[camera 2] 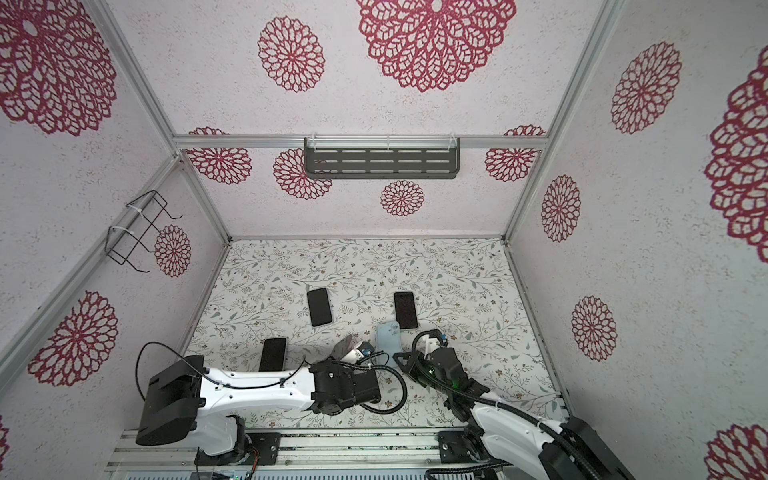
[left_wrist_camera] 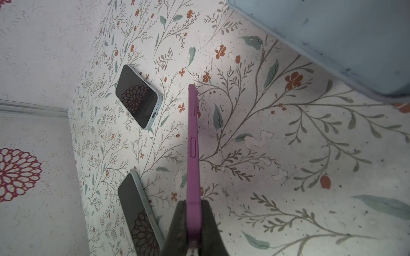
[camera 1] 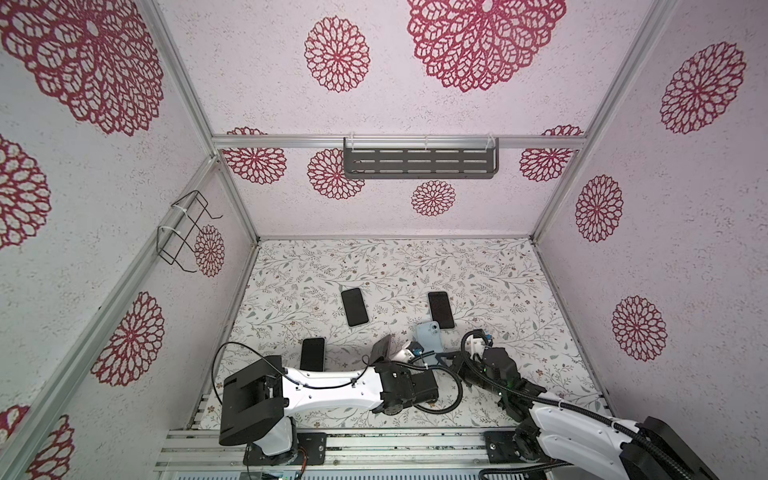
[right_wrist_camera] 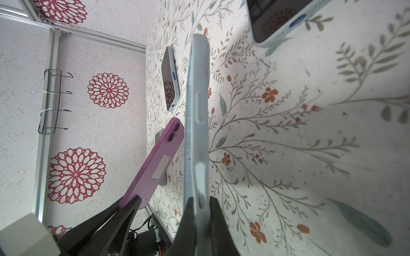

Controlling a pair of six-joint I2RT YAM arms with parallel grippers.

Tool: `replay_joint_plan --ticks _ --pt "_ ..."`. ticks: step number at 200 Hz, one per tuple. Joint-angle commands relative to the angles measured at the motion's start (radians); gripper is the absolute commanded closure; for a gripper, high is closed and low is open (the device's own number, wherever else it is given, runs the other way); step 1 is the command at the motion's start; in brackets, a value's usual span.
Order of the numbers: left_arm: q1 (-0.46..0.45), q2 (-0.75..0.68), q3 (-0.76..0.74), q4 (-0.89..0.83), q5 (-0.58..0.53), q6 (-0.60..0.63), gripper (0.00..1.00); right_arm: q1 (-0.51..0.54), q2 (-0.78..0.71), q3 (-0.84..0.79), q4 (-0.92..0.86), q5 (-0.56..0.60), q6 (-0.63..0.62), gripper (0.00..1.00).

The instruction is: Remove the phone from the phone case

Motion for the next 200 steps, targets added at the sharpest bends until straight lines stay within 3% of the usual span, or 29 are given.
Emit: replay_joint_plan --ticks 1,76,156,200 --pt "-0.029 0.014 0.021 -0.026 0.004 -0.013 1.00 0.015 0.014 0.007 0.043 0.006 0.025 1.00" --pt "-0.088 0.090 0.050 0.019 0.104 0.005 1.00 0.034 0.103 0.008 0.103 -0.003 0.037 1.00" --pt "-0.104 0.159 0.069 0.085 0.167 -0.033 0.80 0.053 0.192 0.005 0.158 -0.014 0.045 1.00" --pt "-0.101 0.182 0.065 0.122 0.177 -0.046 0.77 0.064 0.202 -0.007 0.163 -0.002 0.054 1.00"
